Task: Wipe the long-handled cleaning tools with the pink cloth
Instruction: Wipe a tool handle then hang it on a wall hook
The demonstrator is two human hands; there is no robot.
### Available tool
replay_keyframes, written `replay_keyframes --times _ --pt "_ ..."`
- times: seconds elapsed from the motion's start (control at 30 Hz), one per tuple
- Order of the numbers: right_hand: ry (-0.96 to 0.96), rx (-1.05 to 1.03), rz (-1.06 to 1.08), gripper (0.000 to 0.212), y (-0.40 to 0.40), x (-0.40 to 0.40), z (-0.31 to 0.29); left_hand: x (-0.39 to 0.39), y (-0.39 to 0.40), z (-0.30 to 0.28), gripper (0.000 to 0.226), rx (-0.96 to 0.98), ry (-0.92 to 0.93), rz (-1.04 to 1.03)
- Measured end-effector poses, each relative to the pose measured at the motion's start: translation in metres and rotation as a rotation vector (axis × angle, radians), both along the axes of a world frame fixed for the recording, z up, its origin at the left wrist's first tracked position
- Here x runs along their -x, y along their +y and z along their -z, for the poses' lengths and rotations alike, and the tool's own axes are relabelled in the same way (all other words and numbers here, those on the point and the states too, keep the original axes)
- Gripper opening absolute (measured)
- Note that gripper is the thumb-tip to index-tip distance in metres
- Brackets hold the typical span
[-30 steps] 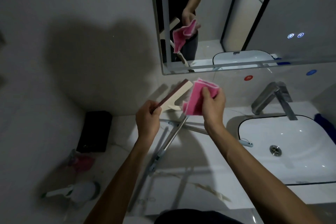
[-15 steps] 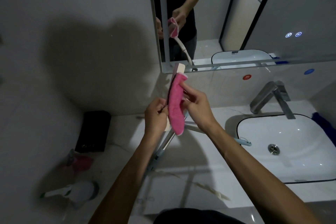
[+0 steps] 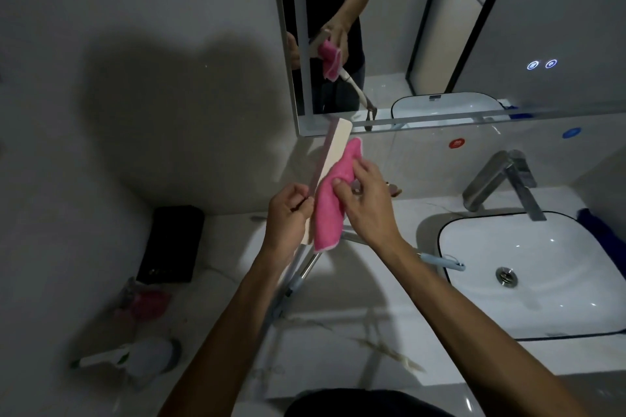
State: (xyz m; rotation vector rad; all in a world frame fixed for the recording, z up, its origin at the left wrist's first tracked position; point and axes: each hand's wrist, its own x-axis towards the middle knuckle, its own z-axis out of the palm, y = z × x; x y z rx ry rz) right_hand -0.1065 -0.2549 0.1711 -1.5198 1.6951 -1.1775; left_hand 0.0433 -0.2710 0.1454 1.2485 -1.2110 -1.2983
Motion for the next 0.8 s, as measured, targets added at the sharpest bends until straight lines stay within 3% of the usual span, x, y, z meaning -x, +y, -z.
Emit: replay_keyframes --times 0.1,0.3,0.4,0.5,0.63,0.8 --pt "0.029 0.047 0.016 0.035 0.003 -0.002 -0.002 0.001 0.003 -0.008 0.012 0.088 0.058 0.101" --pt "-0.199 -0.041 -0.112 0.010 0.006 -0.001 -0.009 0.003 0.002 -0.003 0.015 0.102 -0.017 0.089" --pt "-0.169 -0.131 -0.188 0.014 0.003 0.006 -0.011 0.003 0.007 -0.002 0.011 0.107 0.013 0.108" --pt "-0.255 -0.154 -0.177 0.011 0.000 0.011 -0.007 0.005 0.007 0.000 0.013 0.175 -0.159 0.094" --pt "-0.275 -0.100 -0.124 0.011 0.001 0.010 -0.003 0.007 0.001 0.000 0.011 0.488 -0.572 0.047" --pt "-0.315 0.012 -0.077 0.006 0.003 0.007 -0.002 0.008 -0.001 -0.001 0.012 0.364 -0.525 0.085"
